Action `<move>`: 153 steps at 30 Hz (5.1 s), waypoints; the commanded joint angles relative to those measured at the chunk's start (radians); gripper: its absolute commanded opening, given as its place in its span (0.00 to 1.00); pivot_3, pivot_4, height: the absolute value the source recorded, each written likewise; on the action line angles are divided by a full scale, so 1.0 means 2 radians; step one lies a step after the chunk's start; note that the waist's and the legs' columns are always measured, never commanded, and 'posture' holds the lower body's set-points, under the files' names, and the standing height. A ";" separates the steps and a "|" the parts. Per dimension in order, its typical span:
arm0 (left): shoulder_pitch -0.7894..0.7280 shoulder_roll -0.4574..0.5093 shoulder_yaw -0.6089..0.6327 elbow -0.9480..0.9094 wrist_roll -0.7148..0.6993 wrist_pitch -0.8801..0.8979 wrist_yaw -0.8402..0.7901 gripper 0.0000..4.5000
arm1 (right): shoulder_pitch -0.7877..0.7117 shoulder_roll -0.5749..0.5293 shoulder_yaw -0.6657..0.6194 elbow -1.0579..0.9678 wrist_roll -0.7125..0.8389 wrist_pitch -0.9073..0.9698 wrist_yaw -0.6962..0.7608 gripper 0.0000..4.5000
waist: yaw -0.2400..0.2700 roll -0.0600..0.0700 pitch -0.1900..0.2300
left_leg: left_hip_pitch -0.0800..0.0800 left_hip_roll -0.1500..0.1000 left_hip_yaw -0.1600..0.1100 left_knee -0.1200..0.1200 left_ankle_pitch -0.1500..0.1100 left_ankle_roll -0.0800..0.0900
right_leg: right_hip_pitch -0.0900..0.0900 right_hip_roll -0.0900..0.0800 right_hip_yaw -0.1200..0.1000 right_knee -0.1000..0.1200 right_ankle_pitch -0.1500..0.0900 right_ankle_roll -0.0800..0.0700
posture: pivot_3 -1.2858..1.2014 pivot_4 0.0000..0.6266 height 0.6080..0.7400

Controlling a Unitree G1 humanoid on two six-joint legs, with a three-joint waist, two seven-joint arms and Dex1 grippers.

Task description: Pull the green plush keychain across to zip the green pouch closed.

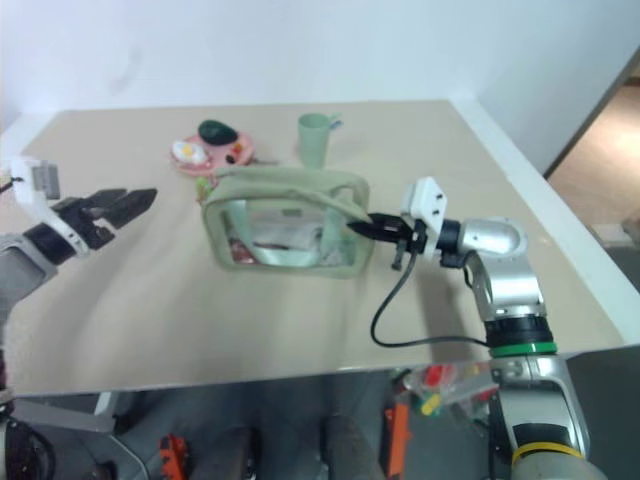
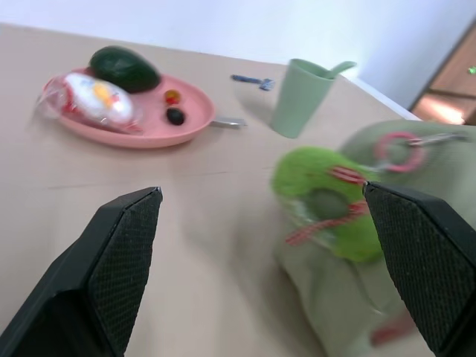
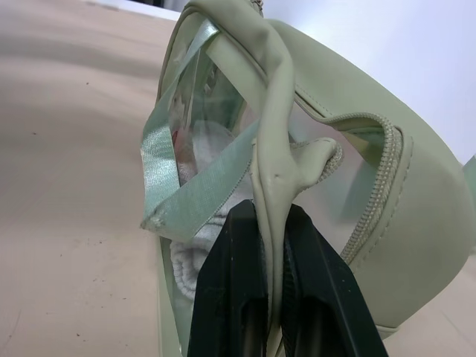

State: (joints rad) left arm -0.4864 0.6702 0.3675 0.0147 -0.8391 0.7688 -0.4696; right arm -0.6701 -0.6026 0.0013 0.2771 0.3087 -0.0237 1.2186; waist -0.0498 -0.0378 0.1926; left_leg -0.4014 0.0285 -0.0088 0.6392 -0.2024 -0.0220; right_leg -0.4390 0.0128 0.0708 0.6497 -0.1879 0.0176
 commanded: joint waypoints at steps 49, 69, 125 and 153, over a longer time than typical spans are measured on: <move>-0.190 -0.060 -0.027 0.252 0.115 -0.101 -0.248 0.01 | 0.005 -0.025 0.000 -0.030 -0.012 0.000 -0.012 0.00 | 0.000 0.000 0.000 | -0.002 0.000 0.000 0.000 0.000 0.000 | -0.001 0.000 0.000 0.000 0.002 0.003 | 0.52 0.24 1.00; -0.232 -0.142 -0.155 0.024 0.112 -0.005 -0.140 0.01 | -0.001 -0.024 -0.002 -0.033 -0.015 -0.001 -0.017 0.00 | -0.003 0.000 0.000 | -0.001 0.000 0.000 -0.001 0.001 -0.001 | -0.001 0.000 0.001 0.000 0.002 0.003 | 0.52 0.24 1.00; -0.078 -0.022 -0.117 0.009 0.170 -0.107 -0.190 0.46 | -0.016 -0.017 0.004 -0.009 -0.011 -0.004 -0.009 0.00 | -0.013 0.000 0.000 | 0.000 0.000 0.001 -0.001 0.001 -0.001 | -0.001 0.000 0.001 0.000 0.002 0.003 | 0.52 0.24 1.00; -0.038 -0.031 -0.113 -0.094 0.128 -0.033 -0.166 0.00 | -0.154 0.030 0.008 -0.130 0.060 0.210 -0.098 0.99 | -0.013 -0.001 0.000 | -0.001 0.001 -0.001 -0.001 0.001 -0.001 | -0.001 0.001 0.000 0.000 0.002 0.002 | 0.52 0.24 1.00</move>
State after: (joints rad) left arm -0.5554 0.6040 0.1206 -0.1333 -0.5714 0.7059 -0.8094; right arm -0.9679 -0.5498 0.0091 0.0395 0.4268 0.3842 1.0363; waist -0.0764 -0.0394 0.1923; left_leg -0.4033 0.0307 -0.0105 0.6368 -0.2010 -0.0243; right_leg -0.4414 0.0151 0.0708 0.6495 -0.1840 0.0215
